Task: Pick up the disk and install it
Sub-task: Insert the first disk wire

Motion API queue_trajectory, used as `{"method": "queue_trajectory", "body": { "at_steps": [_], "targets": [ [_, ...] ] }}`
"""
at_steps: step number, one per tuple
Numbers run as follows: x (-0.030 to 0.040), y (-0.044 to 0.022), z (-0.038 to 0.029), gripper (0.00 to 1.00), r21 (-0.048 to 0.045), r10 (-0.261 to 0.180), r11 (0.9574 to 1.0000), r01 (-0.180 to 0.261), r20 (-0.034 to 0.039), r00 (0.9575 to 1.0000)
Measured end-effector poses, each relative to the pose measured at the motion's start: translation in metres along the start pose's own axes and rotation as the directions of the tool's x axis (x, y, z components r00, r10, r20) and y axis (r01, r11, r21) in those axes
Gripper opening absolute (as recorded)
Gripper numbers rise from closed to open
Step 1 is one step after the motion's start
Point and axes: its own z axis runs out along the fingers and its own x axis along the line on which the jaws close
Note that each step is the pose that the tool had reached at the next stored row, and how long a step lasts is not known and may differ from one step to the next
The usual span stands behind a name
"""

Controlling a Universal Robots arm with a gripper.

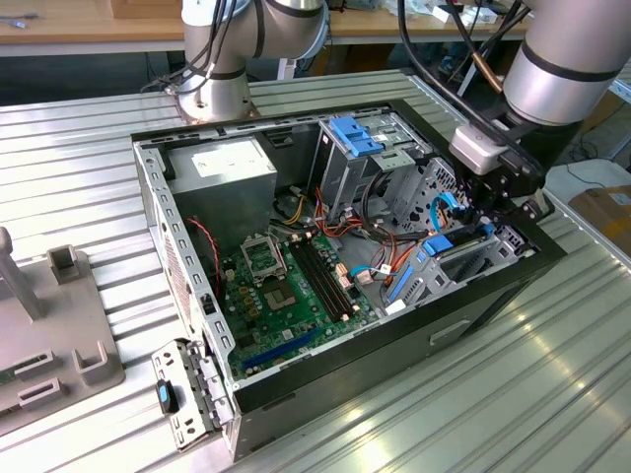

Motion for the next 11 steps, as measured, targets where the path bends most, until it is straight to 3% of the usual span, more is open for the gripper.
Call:
{"method": "queue_trajectory", "body": {
  "at_steps": [11],
  "targets": [
    [-0.0022,0.0006,0.0017,0.16,-0.0005,0.019,0.9998,-0.019,-0.0038,0.9998]
  ]
}}
